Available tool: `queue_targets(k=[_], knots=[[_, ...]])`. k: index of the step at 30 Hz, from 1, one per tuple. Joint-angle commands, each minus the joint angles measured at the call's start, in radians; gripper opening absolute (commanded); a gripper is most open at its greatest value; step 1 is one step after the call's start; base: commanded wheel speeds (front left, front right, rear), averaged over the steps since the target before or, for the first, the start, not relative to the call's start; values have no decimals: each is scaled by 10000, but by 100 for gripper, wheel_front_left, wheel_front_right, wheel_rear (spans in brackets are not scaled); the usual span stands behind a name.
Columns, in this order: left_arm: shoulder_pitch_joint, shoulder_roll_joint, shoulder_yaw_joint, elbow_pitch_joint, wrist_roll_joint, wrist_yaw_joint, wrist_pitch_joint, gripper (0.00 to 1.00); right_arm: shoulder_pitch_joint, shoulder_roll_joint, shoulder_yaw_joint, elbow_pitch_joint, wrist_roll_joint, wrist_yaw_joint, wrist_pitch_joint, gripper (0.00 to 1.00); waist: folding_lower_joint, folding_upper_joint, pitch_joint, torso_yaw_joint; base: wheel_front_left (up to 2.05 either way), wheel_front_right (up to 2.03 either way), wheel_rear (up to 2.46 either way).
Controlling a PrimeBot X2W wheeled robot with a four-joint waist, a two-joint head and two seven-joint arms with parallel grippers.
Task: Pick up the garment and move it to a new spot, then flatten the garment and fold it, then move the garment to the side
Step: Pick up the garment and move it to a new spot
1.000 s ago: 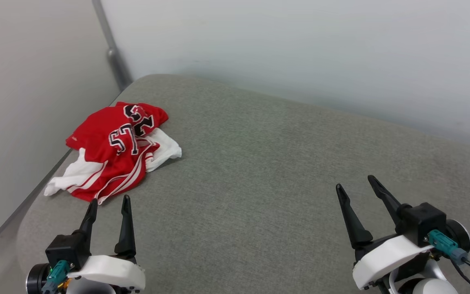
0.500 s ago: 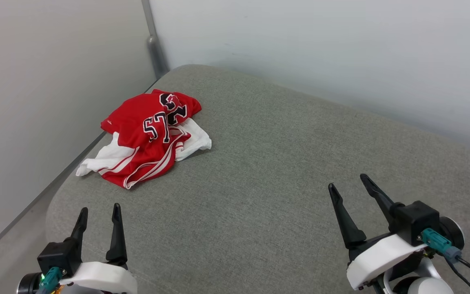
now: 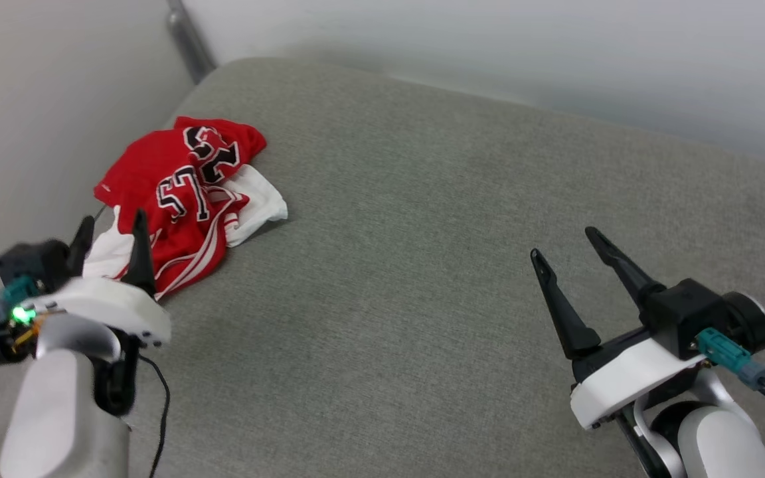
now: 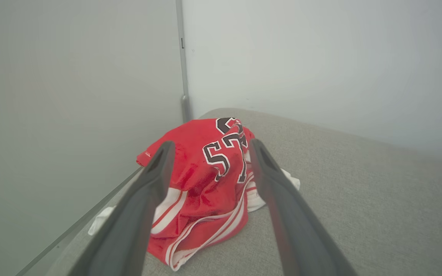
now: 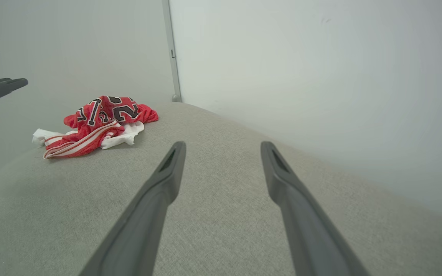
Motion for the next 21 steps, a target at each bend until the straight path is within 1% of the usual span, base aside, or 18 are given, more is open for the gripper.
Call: queue_targets(k=[1, 6, 8, 13, 15, 17, 21], knots=[[-513, 231, 35, 325, -153, -57, 307, 100, -255, -135, 5, -97, 69, -5, 35, 100, 0, -1, 741, -665, 0, 0, 0], [-1944, 1317, 37, 1637, -806, -114, 2134, 100, -823, -448, 132, -218, 156, -5, 60, 100, 0, -1, 1722, -1483, 0, 0, 0], [-2327, 1746, -132, 2141, -1120, -133, 3010, 100, -1003, -454, 118, -207, 249, -5, -15, 100, 0, -1, 2061, -1774, 0, 0, 0], [-2757, 2804, -472, 3053, -2333, -137, 4986, 100, -1316, -352, 103, -23, 368, -3, -232, 100, 0, -1, 2766, -2365, 0, 0, 0], [-2734, 3100, -417, 3376, -2776, -138, 5636, 100, -1393, -330, 86, 65, 397, -3, -354, 100, 0, -1, 2951, -2542, 0, 0, 0], [-2608, 3442, -408, 3637, -2980, -138, 6037, 100, -1444, -277, 78, 198, 449, -3, -460, 100, 0, -1, 3082, -2699, 0, 0, 0], [-2331, 3618, -213, 4314, -3384, -94, 6683, 100, -1514, -256, -30, 353, 452, -3, -607, 100, 0, -1, 3194, -2871, 0, 0, 0]])
